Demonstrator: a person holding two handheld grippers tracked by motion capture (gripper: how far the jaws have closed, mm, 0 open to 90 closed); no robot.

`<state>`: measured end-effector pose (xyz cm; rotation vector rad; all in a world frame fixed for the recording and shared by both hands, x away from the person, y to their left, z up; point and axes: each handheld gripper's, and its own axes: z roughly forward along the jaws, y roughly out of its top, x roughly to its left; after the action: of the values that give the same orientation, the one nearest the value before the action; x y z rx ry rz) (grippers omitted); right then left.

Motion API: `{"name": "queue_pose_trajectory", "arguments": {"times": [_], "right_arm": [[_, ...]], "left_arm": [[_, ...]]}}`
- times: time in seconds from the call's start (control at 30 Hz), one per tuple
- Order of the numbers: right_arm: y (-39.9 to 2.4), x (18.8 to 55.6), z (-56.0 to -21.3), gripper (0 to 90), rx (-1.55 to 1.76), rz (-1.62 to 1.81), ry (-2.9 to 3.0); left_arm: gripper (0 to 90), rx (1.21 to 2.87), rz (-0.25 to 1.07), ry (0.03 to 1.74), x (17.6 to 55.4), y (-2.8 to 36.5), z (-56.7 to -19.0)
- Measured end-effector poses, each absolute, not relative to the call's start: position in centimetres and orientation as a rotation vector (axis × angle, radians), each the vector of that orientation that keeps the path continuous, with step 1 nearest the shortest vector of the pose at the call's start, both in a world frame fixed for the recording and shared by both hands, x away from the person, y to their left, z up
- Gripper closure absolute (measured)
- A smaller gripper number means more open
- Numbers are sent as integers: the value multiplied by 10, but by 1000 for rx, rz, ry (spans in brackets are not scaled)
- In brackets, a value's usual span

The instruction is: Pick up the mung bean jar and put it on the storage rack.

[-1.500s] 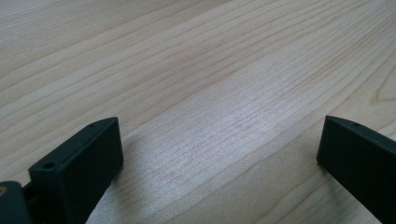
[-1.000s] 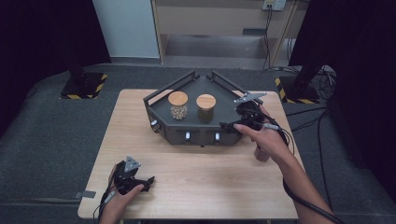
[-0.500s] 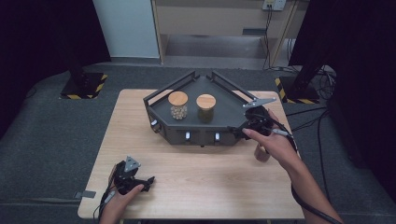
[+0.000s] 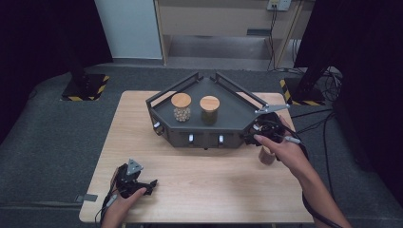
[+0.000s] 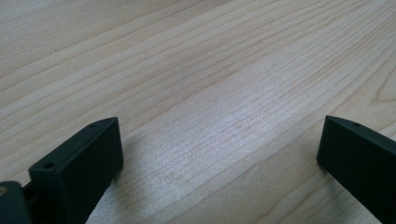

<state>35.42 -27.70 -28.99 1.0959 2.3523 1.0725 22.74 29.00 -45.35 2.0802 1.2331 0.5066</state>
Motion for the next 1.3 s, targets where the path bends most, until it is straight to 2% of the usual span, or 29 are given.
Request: {"name": "queue_pose_trajectory", "arguments": {"times": [1.3], "right_arm": [[-318,332,-312,39,1175,1054,2317]], "left_arm": [[0,2079,507,1234,227,290,-454]]}}
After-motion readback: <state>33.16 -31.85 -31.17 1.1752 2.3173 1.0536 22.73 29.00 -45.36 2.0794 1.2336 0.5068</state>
